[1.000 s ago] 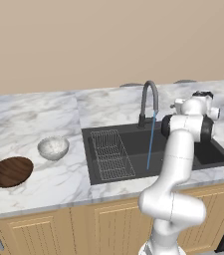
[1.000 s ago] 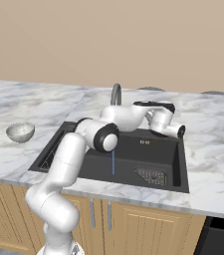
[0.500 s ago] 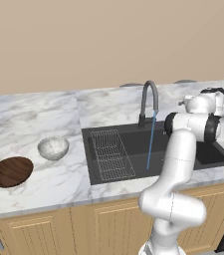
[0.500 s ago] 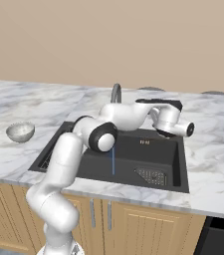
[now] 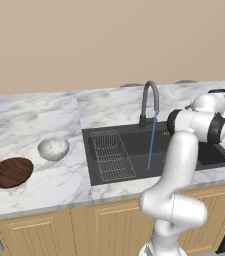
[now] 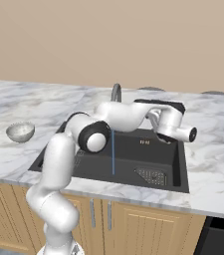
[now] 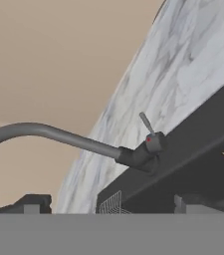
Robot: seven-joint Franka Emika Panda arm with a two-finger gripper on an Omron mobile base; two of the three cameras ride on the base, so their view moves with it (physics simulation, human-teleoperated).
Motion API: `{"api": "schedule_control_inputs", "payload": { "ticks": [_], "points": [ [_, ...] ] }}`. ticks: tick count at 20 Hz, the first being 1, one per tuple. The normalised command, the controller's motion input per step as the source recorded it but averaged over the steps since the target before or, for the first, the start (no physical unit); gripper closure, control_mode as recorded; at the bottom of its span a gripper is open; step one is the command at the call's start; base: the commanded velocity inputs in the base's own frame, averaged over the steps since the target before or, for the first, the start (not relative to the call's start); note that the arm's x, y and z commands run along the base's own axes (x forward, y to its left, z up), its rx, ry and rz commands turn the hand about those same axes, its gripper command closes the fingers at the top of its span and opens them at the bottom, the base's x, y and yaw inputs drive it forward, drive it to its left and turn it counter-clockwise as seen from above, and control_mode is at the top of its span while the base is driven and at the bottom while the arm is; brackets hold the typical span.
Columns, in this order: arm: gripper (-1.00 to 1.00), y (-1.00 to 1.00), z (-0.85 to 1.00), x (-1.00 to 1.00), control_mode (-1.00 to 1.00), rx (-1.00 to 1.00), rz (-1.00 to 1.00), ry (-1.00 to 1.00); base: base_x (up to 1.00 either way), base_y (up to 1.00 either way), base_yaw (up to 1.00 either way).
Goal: Rinse each bowl for a few seconds and place them down in the sink or on the counter.
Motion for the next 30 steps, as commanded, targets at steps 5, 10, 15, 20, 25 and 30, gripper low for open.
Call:
{"api": "schedule_control_inputs", "payload": {
  "ticks": [5, 10, 15, 20, 25, 30],
  "points": [
    [-1.00, 0.10, 0.21, -0.52, -1.00, -0.08, 0.03, -0.04, 0.00, 0.00, 0.00],
    [-1.00, 0.03, 0.51, -0.43, -1.00, -0.07, 0.07, -0.01, 0.00, 0.00, 0.00],
    [-1.00, 0.13, 0.34, -0.43, -1.00, -0.09, 0.07, 0.00, 0.00, 0.00, 0.00],
    [-1.00, 0.37, 0.04, -0.36, -1.00, -0.12, 0.06, 0.05, 0.00, 0.00, 0.00],
    [-1.00, 0.48, 0.00, -0.13, -1.00, -0.12, 0.04, 0.07, 0.00, 0.00, 0.00],
    [-1.00, 0.48, 0.07, -0.01, -1.00, -0.13, 0.03, 0.02, 0.00, 0.00, 0.00]
  ]
}}
